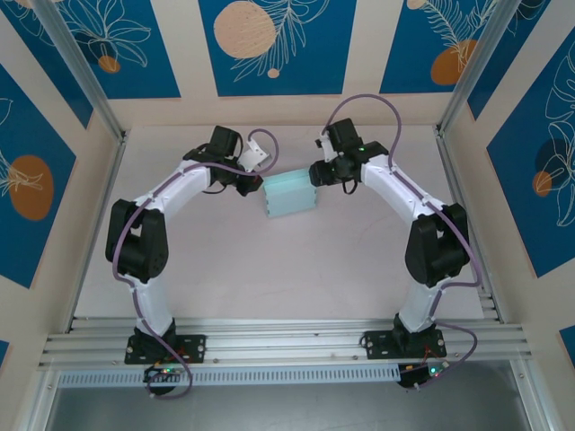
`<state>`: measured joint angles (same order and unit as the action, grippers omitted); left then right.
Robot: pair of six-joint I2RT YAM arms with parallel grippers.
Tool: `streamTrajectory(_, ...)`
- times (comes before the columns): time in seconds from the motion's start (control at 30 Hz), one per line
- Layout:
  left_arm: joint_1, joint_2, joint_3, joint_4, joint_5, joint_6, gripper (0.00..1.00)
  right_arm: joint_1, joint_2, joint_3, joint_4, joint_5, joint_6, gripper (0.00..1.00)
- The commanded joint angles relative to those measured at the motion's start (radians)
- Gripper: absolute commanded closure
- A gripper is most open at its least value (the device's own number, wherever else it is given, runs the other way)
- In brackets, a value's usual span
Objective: Fold the paper box
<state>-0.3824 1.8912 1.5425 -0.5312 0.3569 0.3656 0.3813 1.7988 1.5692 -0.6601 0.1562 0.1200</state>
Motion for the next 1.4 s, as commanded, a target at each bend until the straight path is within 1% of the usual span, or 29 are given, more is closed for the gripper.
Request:
streamTrajectory(0.0, -0.022, -0.020, 0.005, -0.043, -0.039, 0.025, 0.96, -0.024, 0.023, 0.039, 0.061, -0.145, -0.099, 0.52)
streamTrajectory(0.13, -0.029, -0.021, 0.009, -0.044, -0.047, 0.031, 0.96, -0.031, 0.056, 0.075, 0.041, -0.166, -0.129, 0.60)
streamTrajectory(0.3, -0.030, -0.021, 0.015, -0.050, -0.061, 0.034, 0.96, -0.031, 0.096, 0.092, 0.033, -0.155, -0.137, 0.60)
streamTrajectory(0.57, -0.033, -0.026, 0.016, -0.052, -0.062, 0.042, 0.97, -0.036, 0.172, 0.164, 0.008, -0.119, -0.159, 0.55)
streamTrajectory(0.73, -0.035, -0.028, 0.016, -0.050, -0.068, 0.054, 0.98, -0.042, 0.201, 0.206, 0.002, -0.098, -0.189, 0.49)
streamTrajectory(0.77, -0.036, -0.029, 0.016, -0.050, -0.068, 0.058, 0.98, -0.046, 0.205, 0.211, 0.002, -0.104, -0.198, 0.48)
streamTrajectory(0.87, -0.036, -0.029, 0.021, -0.047, -0.070, 0.063, 0.99, -0.059, 0.209, 0.215, 0.005, -0.177, -0.233, 0.48)
streamTrajectory(1.0, -0.038, -0.026, 0.027, -0.046, -0.070, 0.072, 0.99, -0.064, 0.219, 0.215, 0.001, -0.239, -0.261, 0.53)
streamTrajectory(1.17, -0.041, -0.012, 0.050, -0.056, -0.070, 0.077, 0.99, -0.065, 0.237, 0.219, -0.003, -0.239, -0.259, 0.59)
streamTrajectory(1.3, -0.042, 0.001, 0.066, -0.062, -0.083, 0.069, 0.99, -0.066, 0.239, 0.220, -0.004, -0.229, -0.242, 0.70)
streamTrajectory(1.37, -0.044, 0.006, 0.072, -0.064, -0.100, 0.054, 0.99, -0.065, 0.234, 0.217, -0.007, -0.215, -0.233, 0.74)
